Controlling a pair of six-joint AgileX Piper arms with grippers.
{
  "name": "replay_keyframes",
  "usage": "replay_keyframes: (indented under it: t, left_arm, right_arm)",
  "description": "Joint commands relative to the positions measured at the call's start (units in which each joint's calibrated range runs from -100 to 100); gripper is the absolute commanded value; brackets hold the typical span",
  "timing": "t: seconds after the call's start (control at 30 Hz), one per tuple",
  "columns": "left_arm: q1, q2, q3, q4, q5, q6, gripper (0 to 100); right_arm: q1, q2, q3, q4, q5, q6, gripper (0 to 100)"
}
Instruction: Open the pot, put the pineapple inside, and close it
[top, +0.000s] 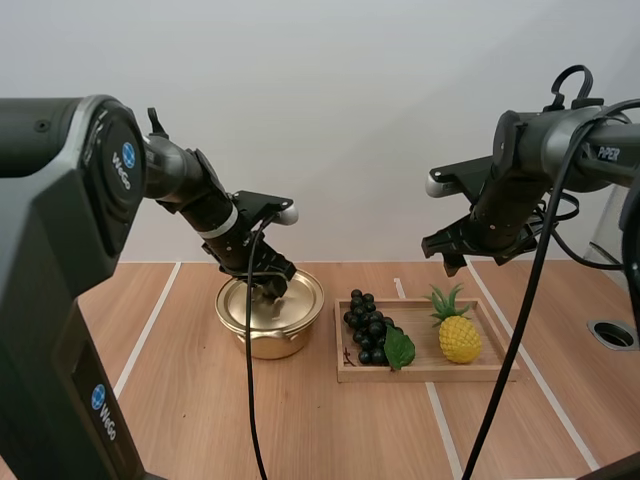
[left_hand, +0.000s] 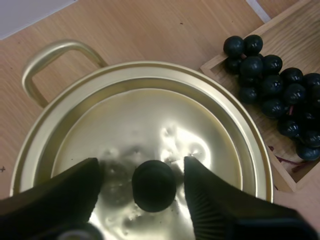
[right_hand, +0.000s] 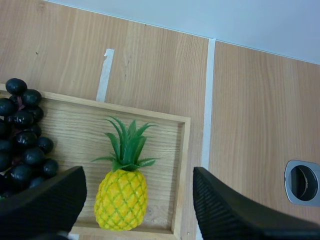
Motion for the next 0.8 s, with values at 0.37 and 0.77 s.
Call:
replay_keyframes:
  t: [0.37, 0.77]
  left_arm:
    - [-0.20, -0.77, -3.84, -1.24, 8.78, -0.37, 0]
    - [-0.20, -12.93, -10.82, -2.14, 10.73, -0.37, 0]
  right_arm:
    - [-0.27, -0.46, 6.70, 2.52, -5.37, -0.36, 100]
    - [-0.27, -0.46, 10.98, 2.52, -10.18, 2.36, 100]
